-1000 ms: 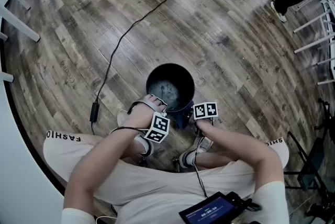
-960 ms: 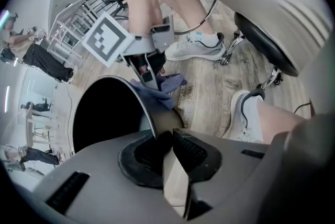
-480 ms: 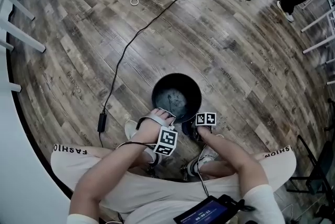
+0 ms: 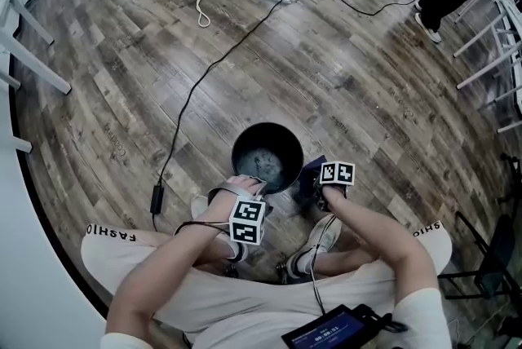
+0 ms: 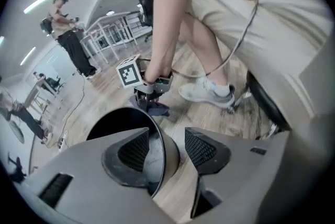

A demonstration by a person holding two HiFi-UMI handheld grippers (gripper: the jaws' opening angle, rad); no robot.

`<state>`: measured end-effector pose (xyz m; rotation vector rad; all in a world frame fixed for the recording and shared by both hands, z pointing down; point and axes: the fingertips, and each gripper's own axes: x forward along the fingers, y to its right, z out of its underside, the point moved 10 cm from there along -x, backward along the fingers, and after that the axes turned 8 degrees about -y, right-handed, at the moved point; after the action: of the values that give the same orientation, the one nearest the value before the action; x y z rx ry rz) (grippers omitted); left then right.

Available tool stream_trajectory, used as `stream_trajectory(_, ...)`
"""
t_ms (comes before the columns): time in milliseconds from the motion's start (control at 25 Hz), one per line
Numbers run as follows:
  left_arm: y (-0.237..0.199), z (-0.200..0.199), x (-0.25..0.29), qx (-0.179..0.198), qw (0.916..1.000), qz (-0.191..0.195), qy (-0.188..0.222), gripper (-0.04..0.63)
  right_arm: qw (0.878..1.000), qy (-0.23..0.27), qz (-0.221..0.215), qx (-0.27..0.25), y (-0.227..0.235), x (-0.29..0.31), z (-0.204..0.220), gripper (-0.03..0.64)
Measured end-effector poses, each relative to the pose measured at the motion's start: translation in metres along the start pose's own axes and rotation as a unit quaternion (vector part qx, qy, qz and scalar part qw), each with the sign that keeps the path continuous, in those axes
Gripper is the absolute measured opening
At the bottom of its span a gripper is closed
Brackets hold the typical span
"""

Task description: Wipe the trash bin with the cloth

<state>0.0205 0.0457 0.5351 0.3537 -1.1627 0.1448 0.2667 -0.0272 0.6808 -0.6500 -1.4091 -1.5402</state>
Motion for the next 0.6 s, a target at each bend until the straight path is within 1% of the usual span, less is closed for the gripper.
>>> stream_trajectory(40, -0.004, -0.005, -0.017, -0.03, 0.9986, 0.007, 0.042, 0.207, 1.0, 0.02, -0.002, -0.01, -0.007, -0.019, -0.01, 0.081)
stream_trajectory(80, -0.009, -0.01, -0.036, -0.064, 0.9937, 0.012, 0.091, 0.207, 0.999, 0.041, -0.004, -0.023, -0.015, -0.039, -0.019, 0.081)
stream_trajectory(120, -0.014, -0.014, -0.057, -0.099, 0.9853, 0.011, 0.139, 0.207, 0.997, 0.062, -0.009, -0.038, -0.025, -0.06, -0.029, 0.081)
stream_trajectory(160, -0.02, -0.015, -0.077, -0.131, 0.975, 0.002, 0.179, 0.207, 0.995, 0.084, -0.015, -0.053, -0.036, -0.082, -0.039, 0.081)
stream_trajectory(200, -0.026, -0.015, -0.097, -0.158, 0.9645, -0.015, 0.211, 0.206, 0.992, 0.108, -0.025, -0.066, -0.048, -0.104, -0.05, 0.081)
stream_trajectory(240, -0.031, -0.011, -0.118, -0.182, 0.9542, -0.04, 0.234, 0.206, 0.987, 0.132, -0.038, -0.08, -0.062, -0.126, -0.06, 0.081)
stream_trajectory(320, -0.04, 0.0, -0.156, -0.226, 0.9325, -0.1, 0.264, 0.206, 0.975, 0.183, -0.066, -0.109, -0.09, -0.171, -0.075, 0.081)
stream_trajectory(440, -0.042, 0.021, -0.199, -0.281, 0.8959, -0.182, 0.292, 0.206, 0.947, 0.254, -0.1, -0.168, -0.127, -0.23, -0.082, 0.081)
stream_trajectory(520, -0.038, 0.033, -0.215, -0.31, 0.8749, -0.218, 0.301, 0.206, 0.925, 0.296, -0.109, -0.213, -0.147, -0.263, -0.078, 0.081)
stream_trajectory(600, -0.033, 0.043, -0.222, -0.335, 0.858, -0.245, 0.303, 0.206, 0.904, 0.329, -0.115, -0.248, -0.163, -0.284, -0.068, 0.081)
